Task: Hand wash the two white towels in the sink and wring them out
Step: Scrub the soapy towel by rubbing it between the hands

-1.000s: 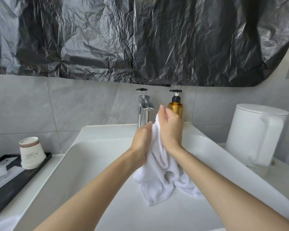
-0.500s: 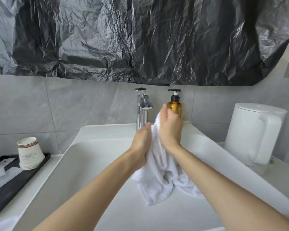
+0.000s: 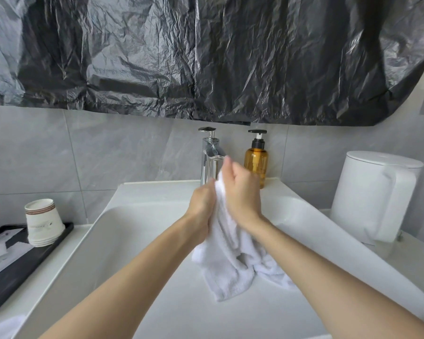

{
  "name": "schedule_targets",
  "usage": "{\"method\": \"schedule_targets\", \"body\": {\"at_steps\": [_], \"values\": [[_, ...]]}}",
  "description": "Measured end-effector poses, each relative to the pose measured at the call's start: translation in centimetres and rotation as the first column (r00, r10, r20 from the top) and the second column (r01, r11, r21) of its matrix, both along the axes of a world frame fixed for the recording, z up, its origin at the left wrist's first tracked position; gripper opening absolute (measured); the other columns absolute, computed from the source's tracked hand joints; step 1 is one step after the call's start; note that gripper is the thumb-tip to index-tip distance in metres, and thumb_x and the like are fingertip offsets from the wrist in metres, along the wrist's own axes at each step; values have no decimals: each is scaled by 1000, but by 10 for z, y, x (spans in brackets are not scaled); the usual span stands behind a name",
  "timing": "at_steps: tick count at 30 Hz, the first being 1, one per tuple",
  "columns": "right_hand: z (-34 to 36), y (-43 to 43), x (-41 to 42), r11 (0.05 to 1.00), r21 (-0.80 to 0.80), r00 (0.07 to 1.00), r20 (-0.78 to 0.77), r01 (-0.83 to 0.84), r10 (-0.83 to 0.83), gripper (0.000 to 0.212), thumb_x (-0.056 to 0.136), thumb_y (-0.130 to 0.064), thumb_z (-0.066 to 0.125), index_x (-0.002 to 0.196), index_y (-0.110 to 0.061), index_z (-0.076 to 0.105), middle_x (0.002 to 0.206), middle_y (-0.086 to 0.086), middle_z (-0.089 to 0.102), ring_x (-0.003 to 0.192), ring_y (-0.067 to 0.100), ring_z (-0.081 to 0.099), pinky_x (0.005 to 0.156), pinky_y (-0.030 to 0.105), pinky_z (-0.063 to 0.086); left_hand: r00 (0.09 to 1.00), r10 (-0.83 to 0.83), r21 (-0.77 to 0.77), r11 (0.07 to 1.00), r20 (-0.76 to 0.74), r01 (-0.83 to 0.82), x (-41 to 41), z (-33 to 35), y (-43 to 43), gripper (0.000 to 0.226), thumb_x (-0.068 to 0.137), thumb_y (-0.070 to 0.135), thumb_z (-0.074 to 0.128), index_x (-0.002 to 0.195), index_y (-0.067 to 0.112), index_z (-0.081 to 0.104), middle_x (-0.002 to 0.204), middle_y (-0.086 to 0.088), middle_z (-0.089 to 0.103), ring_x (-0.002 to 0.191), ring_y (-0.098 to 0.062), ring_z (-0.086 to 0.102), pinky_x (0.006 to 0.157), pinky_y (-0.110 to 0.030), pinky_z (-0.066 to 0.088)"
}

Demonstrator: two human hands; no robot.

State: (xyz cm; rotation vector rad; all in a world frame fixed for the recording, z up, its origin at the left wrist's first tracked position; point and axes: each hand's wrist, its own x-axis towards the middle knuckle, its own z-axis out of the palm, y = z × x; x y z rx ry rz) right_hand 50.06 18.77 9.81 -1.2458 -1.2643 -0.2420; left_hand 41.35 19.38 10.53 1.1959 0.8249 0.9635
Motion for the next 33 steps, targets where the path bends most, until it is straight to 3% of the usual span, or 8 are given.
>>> {"method": "schedule_targets", "body": {"at_steps": [6,10,14,18,22,26,30,33], "values": [[-12,-12,-12,999,33,992,121,-39,35,48,101,-27,43,57,-26,25,42,-9,24,43,15,29,47,26,20,993,105,45,993,57,-108,2,0,6,42,105,30,37,72,13,57,61,-5,60,53,-13,60,49,-19,45],[7,1,11,994,-66,987,-134,86,-95,51,104,-25,38,54,-21,28,46,-6,33,45,12,33,54,32,24,998,-70,10,997,-3,70,7,-5,-3,37,104,33,39,90,11,65,77,-9,69,70,-19,67,63,-24,51],[-14,-12,-11,997,13,992,102,-79,77,46,101,-30,42,58,-26,27,42,-7,25,44,14,32,46,23,20,997,75,23,997,23,-75,-1,4,9,41,104,30,42,71,13,59,56,-1,64,53,-12,62,49,-19,45],[6,5,4,1000,3,969,-248,-14,15,50,104,-26,39,55,-23,26,40,-8,36,44,9,35,53,31,23,1000,-13,44,999,-2,13,5,1,2,39,103,34,39,89,11,67,81,-8,71,75,-20,68,68,-25,52],[-16,-9,-11,991,26,991,24,-129,128,46,101,-27,42,58,-29,26,42,-7,31,43,9,33,47,23,22,991,116,32,992,69,-118,3,6,8,42,104,29,40,68,13,56,53,0,60,56,-15,58,44,-16,42],[5,6,8,1000,-1,968,-249,14,-14,51,104,-24,40,54,-22,29,45,-8,32,43,6,38,54,31,24,998,-55,-38,998,32,57,5,-3,-4,42,104,35,38,93,8,68,78,-11,72,72,-21,69,66,-27,52],[-16,-8,-12,995,30,994,52,-99,97,45,101,-25,43,59,-27,28,42,-7,27,43,7,34,46,22,22,994,94,-11,996,61,-94,2,1,6,40,104,28,42,70,12,57,54,0,61,56,-16,59,47,-18,44],[3,6,0,999,-27,985,-174,-16,11,50,104,-26,41,55,-21,30,45,-7,32,44,7,38,53,33,25,998,-1,-46,999,60,4,1,-1,-1,42,104,33,38,87,8,66,73,-9,71,67,-19,68,59,-23,52]]}}
